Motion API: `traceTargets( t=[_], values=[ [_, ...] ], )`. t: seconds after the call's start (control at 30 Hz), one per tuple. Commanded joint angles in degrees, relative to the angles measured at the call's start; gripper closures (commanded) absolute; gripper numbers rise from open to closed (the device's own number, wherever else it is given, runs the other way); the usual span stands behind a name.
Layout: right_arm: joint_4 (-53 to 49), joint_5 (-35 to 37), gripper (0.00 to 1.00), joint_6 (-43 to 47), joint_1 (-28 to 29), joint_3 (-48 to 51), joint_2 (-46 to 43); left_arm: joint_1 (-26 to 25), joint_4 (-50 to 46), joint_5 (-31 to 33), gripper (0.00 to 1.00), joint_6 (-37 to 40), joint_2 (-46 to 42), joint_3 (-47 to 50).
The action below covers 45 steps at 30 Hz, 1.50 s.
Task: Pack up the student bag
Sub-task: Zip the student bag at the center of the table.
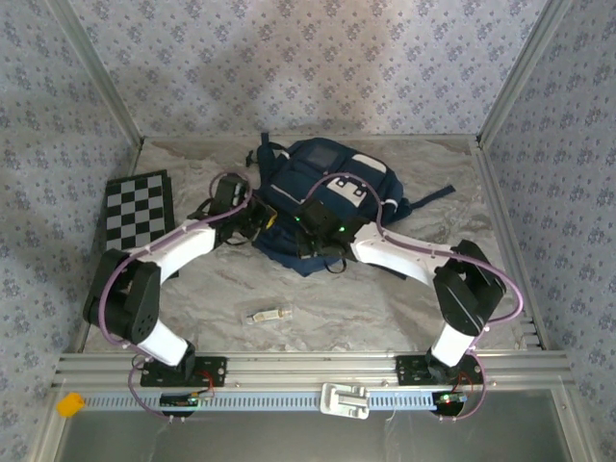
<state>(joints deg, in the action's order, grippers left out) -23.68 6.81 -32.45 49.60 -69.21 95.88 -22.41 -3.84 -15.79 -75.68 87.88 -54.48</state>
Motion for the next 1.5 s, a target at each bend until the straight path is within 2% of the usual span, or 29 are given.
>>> traceTargets(
  t=[0.0, 0.27, 0.5, 0.67, 0.83, 0.93, 1.13, 1.37, 1.47],
  values=[
    [-8.96, 3.54, 1.00, 1.55, -0.36, 3.90, -3.21, 4.20, -0.86, 4.46, 1.00, 3.78, -3.96, -2.98],
    [-13.53, 6.25, 1.00, 6.03, -5.66, 7.80, -7.77, 10.95, -3.52, -2.17, 1.00, 8.54, -2.32, -6.62],
    [-12.80, 10.14, 1.00, 11.24, -12.38, 7.91, -7.55, 14.29, -6.20, -6.88, 1.00, 12.40, 0.30, -10.10],
    [-12.07, 12.60, 1.00, 13.82, -14.30, 7.25, -7.72, 16.58, -7.48, -9.00, 1.00, 15.37, 1.82, -11.87],
    [-5.16, 10.76, 1.00, 19.47, -17.10, 7.46, -5.19, 18.58, -8.91, -13.81, 1.00, 18.22, 4.83, -15.16],
    [-7.05, 11.38, 1.00, 19.86, -19.66, 5.10, -1.95, 18.75, -8.94, -14.01, 1.00, 19.19, 4.32, -14.65],
    [-2.69, 8.00, 1.00, 18.83, -26.33, 4.60, 0.53, 19.55, -10.61, -14.35, 1.00, 20.95, 5.51, -15.15],
    [-3.86, 9.73, 1.00, 21.11, -26.40, -0.75, 3.47, 19.96, -11.63, -14.19, 1.00, 22.32, 7.31, -17.17],
    [-3.54, 3.23, 1.00, 20.07, -27.85, -1.28, 3.39, 19.89, -11.48, -14.54, 1.00, 22.97, 7.40, -17.09]
  ],
)
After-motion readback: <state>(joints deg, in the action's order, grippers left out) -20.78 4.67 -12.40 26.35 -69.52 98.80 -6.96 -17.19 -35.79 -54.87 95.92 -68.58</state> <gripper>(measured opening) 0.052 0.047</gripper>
